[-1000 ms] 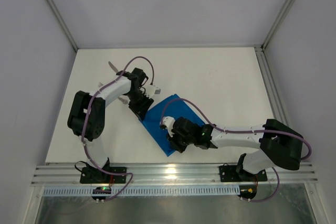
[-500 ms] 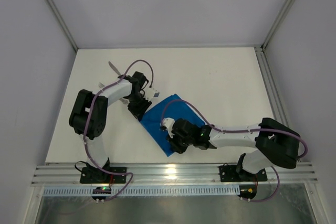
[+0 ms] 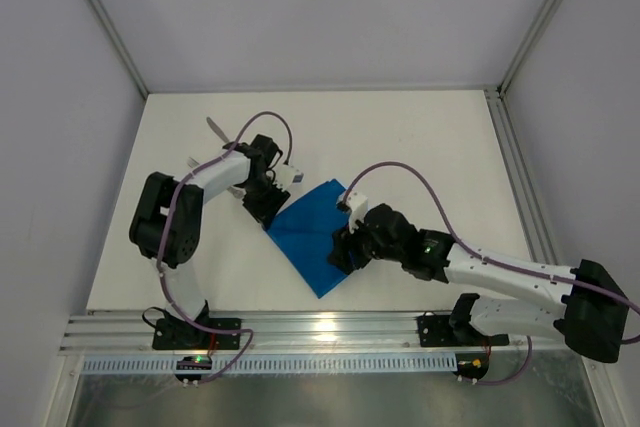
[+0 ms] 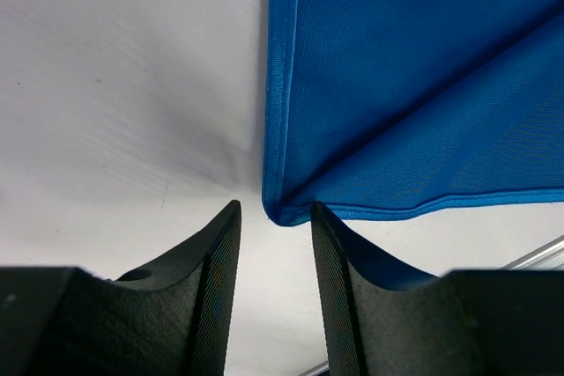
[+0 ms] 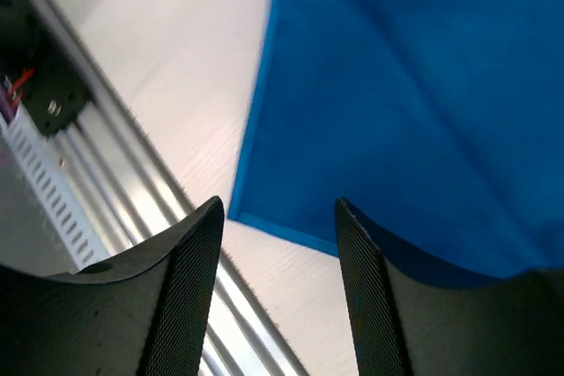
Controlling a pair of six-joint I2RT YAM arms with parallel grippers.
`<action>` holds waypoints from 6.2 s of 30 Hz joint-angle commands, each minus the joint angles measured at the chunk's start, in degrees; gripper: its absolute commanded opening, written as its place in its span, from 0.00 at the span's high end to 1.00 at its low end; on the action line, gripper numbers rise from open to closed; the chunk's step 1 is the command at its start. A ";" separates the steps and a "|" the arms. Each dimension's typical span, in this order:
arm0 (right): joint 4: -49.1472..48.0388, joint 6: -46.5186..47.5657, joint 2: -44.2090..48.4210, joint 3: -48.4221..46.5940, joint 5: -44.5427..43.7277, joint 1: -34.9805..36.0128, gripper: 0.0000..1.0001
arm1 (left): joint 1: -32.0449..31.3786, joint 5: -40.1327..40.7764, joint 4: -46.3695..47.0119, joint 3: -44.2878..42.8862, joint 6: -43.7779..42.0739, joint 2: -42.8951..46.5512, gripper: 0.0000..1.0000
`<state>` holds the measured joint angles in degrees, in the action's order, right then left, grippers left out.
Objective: Fold the napkin into a case and place the utensils inside
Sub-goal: Pick up the upper triangle-folded napkin from the center of the board, then turn over the upper triangle folded napkin at the center of the board.
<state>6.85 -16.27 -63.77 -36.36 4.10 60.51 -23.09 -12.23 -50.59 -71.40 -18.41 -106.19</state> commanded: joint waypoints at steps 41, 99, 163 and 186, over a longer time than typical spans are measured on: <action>-1.22 -15.63 -3.38 10.78 14.00 -41.44 0.96 | -5.38 -5.44 -2.67 0.99 -5.49 11.54 0.51; -3.34 -14.67 -6.28 10.34 14.09 -42.84 0.96 | -48.89 8.36 21.41 18.66 -14.72 8.64 0.77; 17.30 -12.65 1.63 -3.00 14.63 -43.02 0.96 | -35.01 -0.95 -2.31 -2.42 -7.78 23.04 1.00; 53.61 -0.53 2.77 -36.93 -6.89 -50.22 0.96 | -33.24 -4.99 -0.05 -23.78 4.87 17.26 1.00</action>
<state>54.74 -21.26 -61.76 -69.21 5.69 13.65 -56.45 -14.20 -53.58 -92.29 -18.44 -86.39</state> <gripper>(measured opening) 0.047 0.020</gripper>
